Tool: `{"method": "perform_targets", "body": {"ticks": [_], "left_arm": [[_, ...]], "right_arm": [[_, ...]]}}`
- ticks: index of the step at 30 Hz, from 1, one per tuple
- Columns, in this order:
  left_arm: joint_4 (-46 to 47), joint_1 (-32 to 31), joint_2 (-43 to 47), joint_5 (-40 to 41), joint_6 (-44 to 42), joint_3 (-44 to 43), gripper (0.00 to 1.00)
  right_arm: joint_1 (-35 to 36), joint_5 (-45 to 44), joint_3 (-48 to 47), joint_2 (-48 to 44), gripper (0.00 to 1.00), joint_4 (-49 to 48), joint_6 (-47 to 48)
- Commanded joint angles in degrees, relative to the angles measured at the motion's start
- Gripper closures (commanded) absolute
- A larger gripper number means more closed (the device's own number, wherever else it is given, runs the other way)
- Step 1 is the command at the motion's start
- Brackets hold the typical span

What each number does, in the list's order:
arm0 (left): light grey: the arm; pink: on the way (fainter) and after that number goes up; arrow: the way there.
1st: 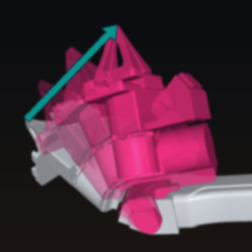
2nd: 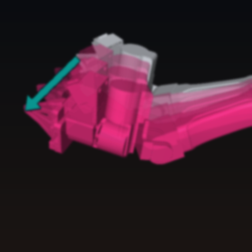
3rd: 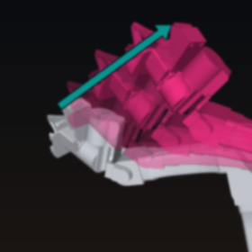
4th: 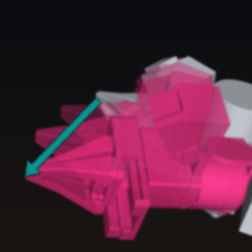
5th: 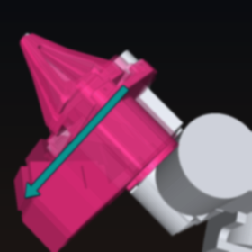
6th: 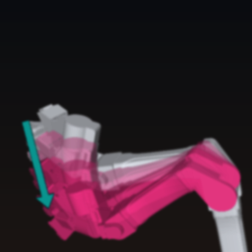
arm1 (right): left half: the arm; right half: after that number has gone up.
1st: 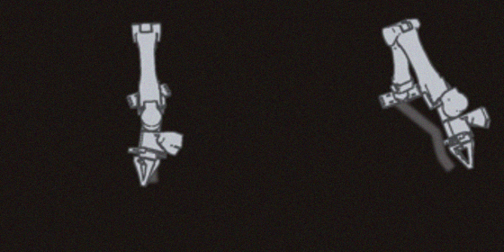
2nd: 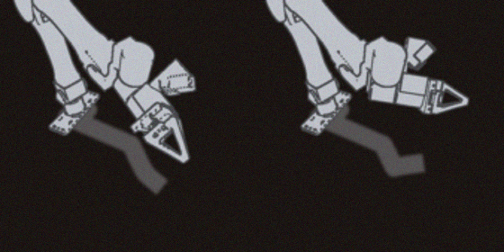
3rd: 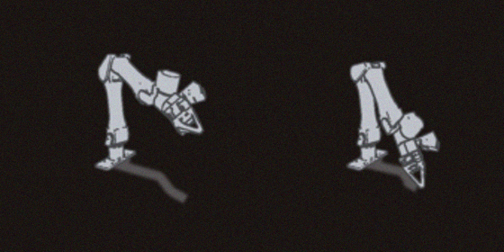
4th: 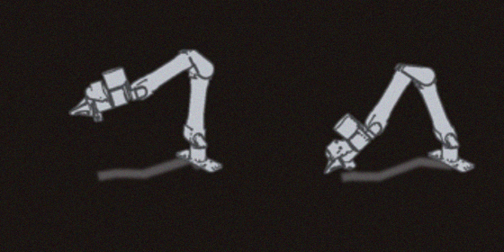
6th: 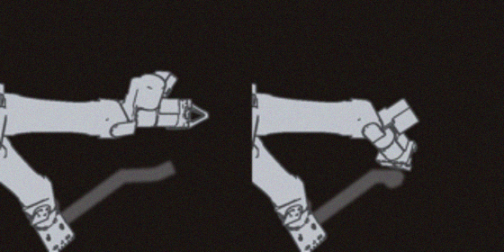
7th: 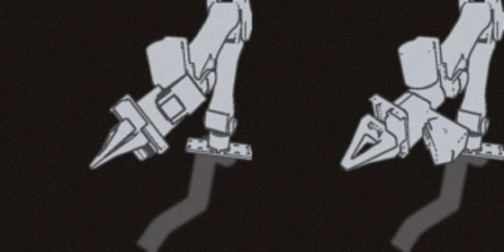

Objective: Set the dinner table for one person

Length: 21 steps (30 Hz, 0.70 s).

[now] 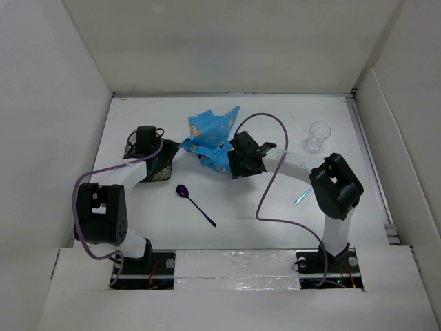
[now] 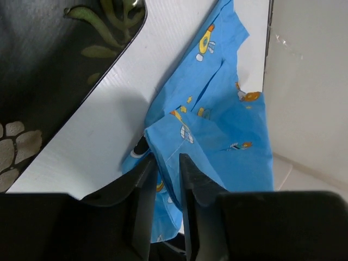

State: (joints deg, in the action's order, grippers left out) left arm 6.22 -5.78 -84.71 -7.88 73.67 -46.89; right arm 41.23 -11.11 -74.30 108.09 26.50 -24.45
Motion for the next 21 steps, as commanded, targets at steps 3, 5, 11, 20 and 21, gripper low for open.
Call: {"method": "perform_targets", "body": {"ticks": [3, 5, 11, 20, 21], "left_arm": [[2.7, 0.2, -2.3, 1.5, -1.4, -4.7, 0.96], [2.2, 0.2, -2.7, 2.3, -2.6, -5.9, 1.0], [1.3, 0.2, -1.9, 4.6, -6.5, -7.9, 1.0], [-0.1, 0.2, 1.3, 9.4, -16.2, -12.9, 1.0], [-0.9, 0.2, 1.6, 10.2, -16.9, -13.6, 1.0]], "right_arm": [[0.6, 1.4, -1.3, 0.0, 0.32, -3.3, 2.9], [0.6, 0.6, -3.5, 1.1, 0.32, -2.2, 4.2], [0.6, -2.9, -6.6, 4.3, 0.31, -0.9, 7.8], [1.2, -2.7, -7.9, 7.1, 0.74, -2.2, 9.9], [1.2, -3.2, -7.7, 7.0, 0.85, -2.3, 9.8]]}}
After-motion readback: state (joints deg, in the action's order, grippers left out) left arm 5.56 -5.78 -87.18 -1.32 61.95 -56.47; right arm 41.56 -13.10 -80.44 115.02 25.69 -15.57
